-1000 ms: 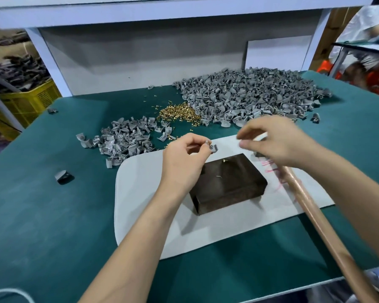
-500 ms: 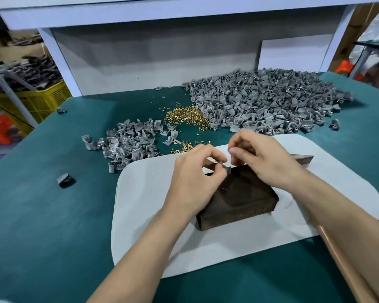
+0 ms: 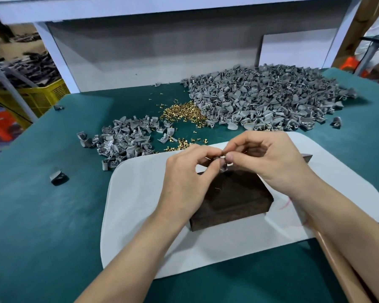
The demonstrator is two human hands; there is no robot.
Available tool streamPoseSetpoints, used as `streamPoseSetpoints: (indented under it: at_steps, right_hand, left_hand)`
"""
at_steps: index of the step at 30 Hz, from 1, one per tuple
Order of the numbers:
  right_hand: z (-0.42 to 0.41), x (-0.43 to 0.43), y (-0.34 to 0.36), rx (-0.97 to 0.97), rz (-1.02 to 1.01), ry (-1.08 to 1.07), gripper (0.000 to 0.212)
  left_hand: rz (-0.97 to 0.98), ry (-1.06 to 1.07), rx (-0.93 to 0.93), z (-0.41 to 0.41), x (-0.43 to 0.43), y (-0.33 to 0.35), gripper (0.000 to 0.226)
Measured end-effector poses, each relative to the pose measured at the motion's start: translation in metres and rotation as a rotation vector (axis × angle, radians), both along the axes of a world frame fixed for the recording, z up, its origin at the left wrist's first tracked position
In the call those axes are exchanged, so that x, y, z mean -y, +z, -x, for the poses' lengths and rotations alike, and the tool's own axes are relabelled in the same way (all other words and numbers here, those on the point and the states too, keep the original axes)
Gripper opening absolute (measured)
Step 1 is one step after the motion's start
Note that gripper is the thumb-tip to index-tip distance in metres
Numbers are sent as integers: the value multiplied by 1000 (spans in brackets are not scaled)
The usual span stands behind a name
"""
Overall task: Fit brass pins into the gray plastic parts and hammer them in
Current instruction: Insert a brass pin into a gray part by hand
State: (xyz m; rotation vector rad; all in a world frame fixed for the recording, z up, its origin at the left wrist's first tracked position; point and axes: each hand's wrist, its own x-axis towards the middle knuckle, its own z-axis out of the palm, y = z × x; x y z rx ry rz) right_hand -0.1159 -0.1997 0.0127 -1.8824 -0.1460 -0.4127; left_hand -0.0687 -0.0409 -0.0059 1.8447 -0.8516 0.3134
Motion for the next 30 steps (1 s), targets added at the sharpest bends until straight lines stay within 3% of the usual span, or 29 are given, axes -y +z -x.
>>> streamPoseSetpoints:
  at_steps: [11,21,26,30]
  right_hand:
    - [0,-7,-6,64,69,-33,25]
    - [0,-11,-10,126,177,-157,23]
    - [-2,-10,-10,58,21,-104,28]
    - [-1,-11,-8,24,-181,-36,24]
  left_hand:
    - [135,-83,-286,-4,0,-3,15]
    - [106,-84,-231,-4,-1,-1,18]
    - [123,-152,-254,-6,-2,1,40]
    - [154,-186,-275,-4,-2,4,42]
